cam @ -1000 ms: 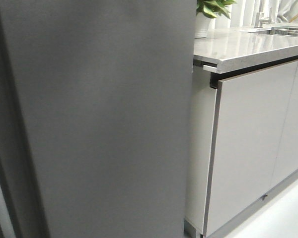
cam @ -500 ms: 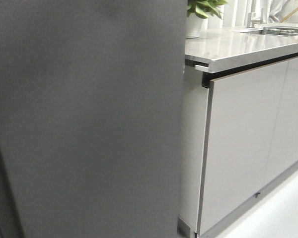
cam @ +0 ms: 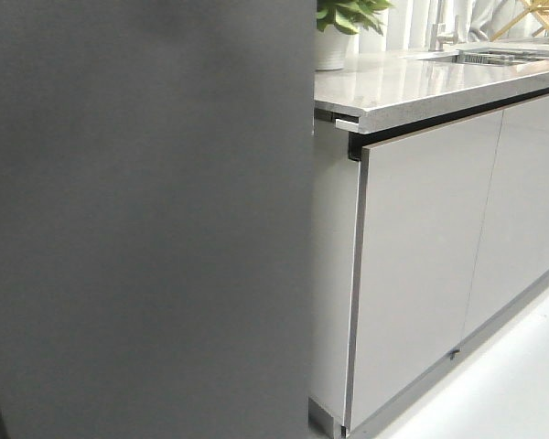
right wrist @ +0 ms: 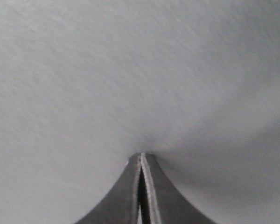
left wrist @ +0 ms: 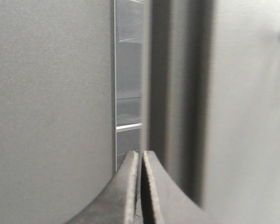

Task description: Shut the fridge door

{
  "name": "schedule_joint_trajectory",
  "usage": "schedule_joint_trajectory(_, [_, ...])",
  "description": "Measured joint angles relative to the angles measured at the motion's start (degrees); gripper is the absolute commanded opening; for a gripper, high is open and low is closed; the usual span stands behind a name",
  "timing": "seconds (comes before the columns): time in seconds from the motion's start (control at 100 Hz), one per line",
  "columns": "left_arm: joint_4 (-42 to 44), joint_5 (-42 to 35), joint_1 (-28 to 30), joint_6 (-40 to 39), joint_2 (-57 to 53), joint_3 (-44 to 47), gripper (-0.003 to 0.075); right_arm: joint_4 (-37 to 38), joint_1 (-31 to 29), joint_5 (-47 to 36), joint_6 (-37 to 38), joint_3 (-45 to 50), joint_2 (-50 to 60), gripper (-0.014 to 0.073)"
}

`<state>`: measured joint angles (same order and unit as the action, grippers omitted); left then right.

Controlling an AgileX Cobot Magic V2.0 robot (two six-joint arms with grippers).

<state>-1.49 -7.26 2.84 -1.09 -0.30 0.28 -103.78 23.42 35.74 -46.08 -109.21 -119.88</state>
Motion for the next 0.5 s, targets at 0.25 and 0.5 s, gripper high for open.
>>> schedule_joint_trajectory(0.25, [0.00, 0.00, 0.00, 0.00, 0.00, 0.00, -0.0020, 0.76, 3.90, -5.63, 0.85, -0.08, -2.48, -0.0046])
schedule_joint_trajectory(0.5, [0.00, 0.00, 0.00, 0.00, 0.00, 0.00, -0.0020, 0.76, 4.77, -9.21, 1.16, -0.26, -2.68, -0.0046])
